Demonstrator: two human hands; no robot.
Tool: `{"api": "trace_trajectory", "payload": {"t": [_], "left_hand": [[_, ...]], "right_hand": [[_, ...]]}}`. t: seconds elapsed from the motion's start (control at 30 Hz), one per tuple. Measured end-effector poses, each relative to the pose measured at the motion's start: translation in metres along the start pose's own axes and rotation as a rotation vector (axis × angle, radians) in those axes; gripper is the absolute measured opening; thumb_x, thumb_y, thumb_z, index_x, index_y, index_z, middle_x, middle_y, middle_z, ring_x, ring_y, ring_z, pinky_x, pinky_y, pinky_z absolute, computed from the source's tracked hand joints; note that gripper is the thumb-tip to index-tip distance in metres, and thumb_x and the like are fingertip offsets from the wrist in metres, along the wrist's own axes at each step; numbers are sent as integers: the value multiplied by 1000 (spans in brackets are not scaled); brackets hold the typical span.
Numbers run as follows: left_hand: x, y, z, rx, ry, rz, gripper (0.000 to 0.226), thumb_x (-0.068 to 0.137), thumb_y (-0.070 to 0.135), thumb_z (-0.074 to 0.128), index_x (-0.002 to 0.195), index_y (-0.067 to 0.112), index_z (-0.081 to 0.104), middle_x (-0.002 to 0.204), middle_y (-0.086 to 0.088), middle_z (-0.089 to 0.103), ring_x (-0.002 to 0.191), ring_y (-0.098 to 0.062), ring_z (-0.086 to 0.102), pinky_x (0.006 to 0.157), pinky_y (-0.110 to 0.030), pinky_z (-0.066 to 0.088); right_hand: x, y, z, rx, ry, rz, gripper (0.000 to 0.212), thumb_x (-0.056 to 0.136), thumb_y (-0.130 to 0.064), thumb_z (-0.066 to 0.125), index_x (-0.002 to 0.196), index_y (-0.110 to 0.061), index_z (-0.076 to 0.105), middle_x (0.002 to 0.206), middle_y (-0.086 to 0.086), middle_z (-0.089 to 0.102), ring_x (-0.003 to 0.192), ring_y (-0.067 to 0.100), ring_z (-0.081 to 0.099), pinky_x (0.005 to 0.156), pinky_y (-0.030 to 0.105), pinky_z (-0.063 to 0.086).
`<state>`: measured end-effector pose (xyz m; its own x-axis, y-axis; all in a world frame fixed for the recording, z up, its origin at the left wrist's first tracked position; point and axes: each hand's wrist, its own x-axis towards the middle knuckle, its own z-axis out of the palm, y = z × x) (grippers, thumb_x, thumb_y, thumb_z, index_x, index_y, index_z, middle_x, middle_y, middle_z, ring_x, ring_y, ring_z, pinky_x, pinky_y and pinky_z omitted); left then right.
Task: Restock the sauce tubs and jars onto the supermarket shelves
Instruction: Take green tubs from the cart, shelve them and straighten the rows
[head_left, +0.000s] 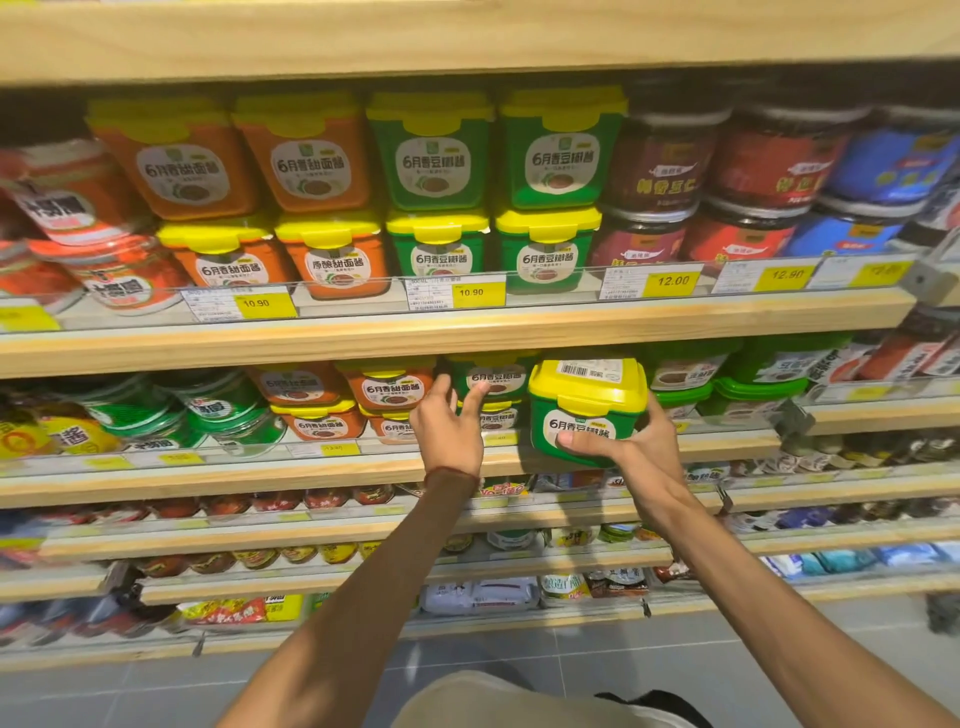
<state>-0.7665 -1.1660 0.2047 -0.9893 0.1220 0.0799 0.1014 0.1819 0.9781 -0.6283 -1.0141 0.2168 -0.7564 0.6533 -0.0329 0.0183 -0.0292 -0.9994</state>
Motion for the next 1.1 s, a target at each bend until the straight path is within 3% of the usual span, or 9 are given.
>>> {"api": "trace_trajectory", "payload": {"t": [0.1,0.2,0.3,0.47,0.57,0.63,0.73,1.0,1.1], "left_hand": [[-3,4,0,-59,53,-79,56,84,27,82,129,-1,63,125,-20,67,121,-25,64,104,-38,53],[-12,2,-4,-223,55,-179,57,85,12,81,134,-4,58,135,-19,62,127,-25,61,108,-39,49],[-20,-4,-5,-319,60,-195,41,87,-5,73,125,-3,60,126,-21,65,124,-30,62,102,-32,52],[-27,-2,-7,-207,-66,-198,26,90,-3,68,110,13,67,102,-4,69,91,-22,70,82,-25,59],[-26,5,-6,-244,-202,-281,28,89,-10,62,102,14,68,98,-9,70,91,-25,66,86,-38,56],[-31,12,0,-242,-432,-232,48,86,-19,57,116,18,64,120,-8,69,111,-19,66,97,-40,55],[-39,21,7,-224,-640,-131,64,85,-26,54,135,14,54,115,3,70,101,-3,70,82,-23,58],[-45,22,21,-157,-609,82,65,90,-14,63,150,-3,38,141,-15,59,132,-24,57,111,-34,46],[-43,25,26,-148,-591,101,61,91,-10,64,148,-4,40,140,-17,59,132,-25,57,114,-41,44]], "right_hand": [[-1,1,0,-3,-10,0,96,38,-24,100,126,-20,61,110,-2,77,99,14,74,75,22,60],[-4,3,0,8,-6,10,95,37,-27,100,124,-22,62,110,-3,77,99,13,74,77,22,60],[-6,4,1,14,-3,18,98,32,-33,99,123,-22,62,110,-3,77,100,14,74,80,27,61],[-4,3,2,40,-18,25,90,41,-18,100,122,-19,61,112,1,76,104,20,73,84,32,61],[-2,4,3,67,-5,24,84,43,-19,97,119,-21,62,111,2,76,105,21,73,87,35,61],[0,6,2,83,-5,25,83,45,-16,96,121,-20,62,111,3,77,106,23,73,88,38,61],[0,8,-1,64,-36,9,84,47,-16,96,124,-18,62,112,2,77,105,22,73,88,38,61],[6,0,-16,-88,-175,-55,86,64,-29,96,138,-16,54,123,0,74,111,13,71,93,31,58],[10,-6,-20,-155,-131,-112,70,74,-17,92,134,-11,56,116,-1,75,100,4,73,81,20,57]]}}
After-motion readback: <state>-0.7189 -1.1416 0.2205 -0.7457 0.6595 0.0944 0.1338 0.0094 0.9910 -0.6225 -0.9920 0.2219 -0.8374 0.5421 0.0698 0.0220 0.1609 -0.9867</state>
